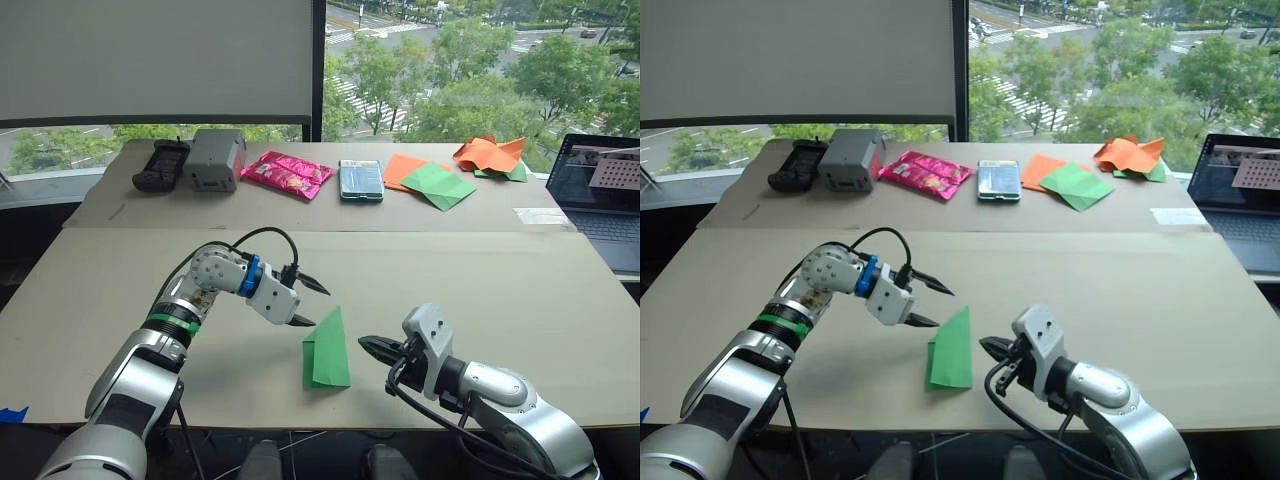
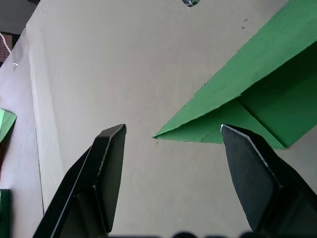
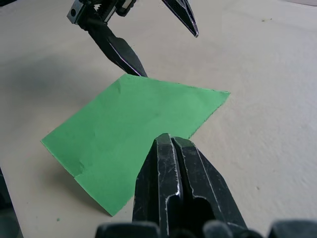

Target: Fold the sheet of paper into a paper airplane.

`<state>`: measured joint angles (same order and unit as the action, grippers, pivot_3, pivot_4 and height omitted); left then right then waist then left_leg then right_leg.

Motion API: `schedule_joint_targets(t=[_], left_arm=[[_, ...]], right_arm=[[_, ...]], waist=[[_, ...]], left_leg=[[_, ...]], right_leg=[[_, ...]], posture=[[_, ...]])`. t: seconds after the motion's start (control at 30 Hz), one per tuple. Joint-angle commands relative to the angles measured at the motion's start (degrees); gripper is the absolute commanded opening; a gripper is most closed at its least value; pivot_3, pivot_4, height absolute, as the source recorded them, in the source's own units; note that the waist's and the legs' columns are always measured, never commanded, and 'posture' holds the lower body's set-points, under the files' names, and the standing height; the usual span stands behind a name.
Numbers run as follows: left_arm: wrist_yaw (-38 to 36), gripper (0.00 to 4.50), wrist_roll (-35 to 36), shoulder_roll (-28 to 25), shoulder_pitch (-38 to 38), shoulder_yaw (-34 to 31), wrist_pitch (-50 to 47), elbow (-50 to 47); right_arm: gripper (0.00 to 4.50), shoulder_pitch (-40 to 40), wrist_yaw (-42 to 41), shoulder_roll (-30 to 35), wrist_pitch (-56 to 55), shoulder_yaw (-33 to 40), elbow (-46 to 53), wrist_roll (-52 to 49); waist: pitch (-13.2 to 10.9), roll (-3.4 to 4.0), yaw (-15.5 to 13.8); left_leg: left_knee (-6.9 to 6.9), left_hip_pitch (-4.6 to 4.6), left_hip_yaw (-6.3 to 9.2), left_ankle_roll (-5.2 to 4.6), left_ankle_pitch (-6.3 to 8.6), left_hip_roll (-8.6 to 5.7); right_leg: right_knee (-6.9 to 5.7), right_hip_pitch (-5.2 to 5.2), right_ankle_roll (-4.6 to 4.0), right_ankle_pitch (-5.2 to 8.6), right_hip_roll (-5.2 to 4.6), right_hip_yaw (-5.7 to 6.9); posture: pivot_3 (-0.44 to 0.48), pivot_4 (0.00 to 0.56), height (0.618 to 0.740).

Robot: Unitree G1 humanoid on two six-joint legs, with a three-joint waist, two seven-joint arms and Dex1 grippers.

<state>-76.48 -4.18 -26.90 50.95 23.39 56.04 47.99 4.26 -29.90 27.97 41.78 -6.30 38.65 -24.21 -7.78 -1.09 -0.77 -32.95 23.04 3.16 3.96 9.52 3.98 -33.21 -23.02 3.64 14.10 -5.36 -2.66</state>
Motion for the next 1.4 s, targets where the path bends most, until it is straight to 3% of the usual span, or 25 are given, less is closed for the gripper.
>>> schedule_joint_targets(t=[0.03, 0.33, 0.5, 0.63, 0.73, 0.93, 1.07, 1.2, 1.4], left_arm=[[-0.68, 2.98, 0.42, 1.69, 2.75, 0.61, 5.26, 4.95], [-4.91, 0.02, 1.75, 3.06, 3.12, 1.31, 7.79, 8.45], [-5.44, 0.02, 1.41, 2.16, 1.87, 1.24, 6.83, 7.71], [-3.7, 0.02, 2.3, -0.2, -0.28, -0.95, 0.63, 4.37], [-0.4, 0.02, 4.07, -5.5, -7.24, -4.7, -15.3, -8.97], [4.25, 0.02, 8.74, -16.62, -26.23, -11.18, -58.31, -48.81], [11.42, 0.02, 7.67, -17.9, -31.53, -12.76, -77.19, -63.75], [15.8, 0.02, 6.48, -17.52, -34.7, -11.57, -84.48, -69.41], [20.14, 0.02, 4.45, -16.42, -37.71, -8.86, -85.36, -70.35]], right_arm=[[0.0, -0.29, 0.7, -0.29, 0.42, 0.38, 2.27, -1.16], [0.0, 0.47, 2.52, -0.72, 0.45, 0.17, 2.87, -1.11], [0.0, -0.13, 2.77, -0.78, 0.54, -0.05, 2.55, -1.27], [0.0, -1.34, 2.88, -0.85, 0.85, 0.52, 2.46, -1.68], [0.0, -3.03, 3.74, -1.39, 0.92, 2.15, 3.62, -2.75], [0.0, -6.33, 3.89, -0.86, 0.92, 3.96, 3.96, -3.2], [0.0, -8.2, 0.88, 0.39, -1.64, 1.53, 1.94, -1.64], [0.0, -9.55, -2.28, 1.12, -4.47, -1.45, -0.01, -0.56], [0.0, -11.18, -7.46, 2.69, -8.1, -4.29, -3.25, 0.83]], waist=[[0.02, 0.03, 0.06], [-0.02, -0.03, 0.07], [-0.01, -0.01, 0.16], [0.0, 0.0, 0.36], [0.02, 0.05, 1.22], [-0.03, 0.06, 2.0], [-0.11, 0.03, 1.35], [-0.13, 0.04, 1.67], [-0.18, 0.04, 1.77]], left_leg=[[0.0, 0.01, 0.01, -0.17, -0.11, 0.0], [-0.01, -0.14, 0.04, -0.47, -0.3, 0.0], [0.01, -0.15, 0.05, -0.47, -0.29, 0.0], [-0.02, -0.17, 0.05, -0.5, -0.32, 0.0], [0.04, -0.23, 0.08, -0.53, -0.33, 0.01], [0.19, -0.66, 0.07, -0.44, -0.28, 0.07], [0.21, -0.73, 0.04, -0.18, -0.12, 0.09], [0.2, -0.64, 0.02, -0.15, -0.1, 0.06], [0.17, -0.64, 0.01, -0.15, -0.1, 0.04]], right_leg=[[-0.02, 0.03, 0.02, -0.01, 0.01, -0.01], [-0.81, 0.31, 0.05, -0.04, 0.05, -0.06], [-0.84, 0.46, 0.05, -0.04, 0.06, -0.06], [-0.84, 0.58, 0.05, -0.04, 0.05, -0.06], [-0.9, 0.61, 0.05, -0.04, 0.07, -0.05], [-0.98, 0.67, 0.02, -0.03, 0.07, -0.06], [-0.87, 0.72, -0.09, 0.04, -0.01, 0.01], [-0.56, 0.67, -0.11, 0.07, -0.11, 0.08], [-0.42, 0.57, -0.11, 0.06, -0.12, 0.11]], posture=[[0.0, 0.15, 0.718], [0.0, 0.15, 0.718], [0.0, 0.15, 0.718], [0.0, 0.15, 0.718], [0.0, 0.15, 0.718], [0.0, 0.15, 0.718], [0.0, 0.15, 0.718], [0.0, 0.15, 0.718], [0.0, 0.15, 0.718]])
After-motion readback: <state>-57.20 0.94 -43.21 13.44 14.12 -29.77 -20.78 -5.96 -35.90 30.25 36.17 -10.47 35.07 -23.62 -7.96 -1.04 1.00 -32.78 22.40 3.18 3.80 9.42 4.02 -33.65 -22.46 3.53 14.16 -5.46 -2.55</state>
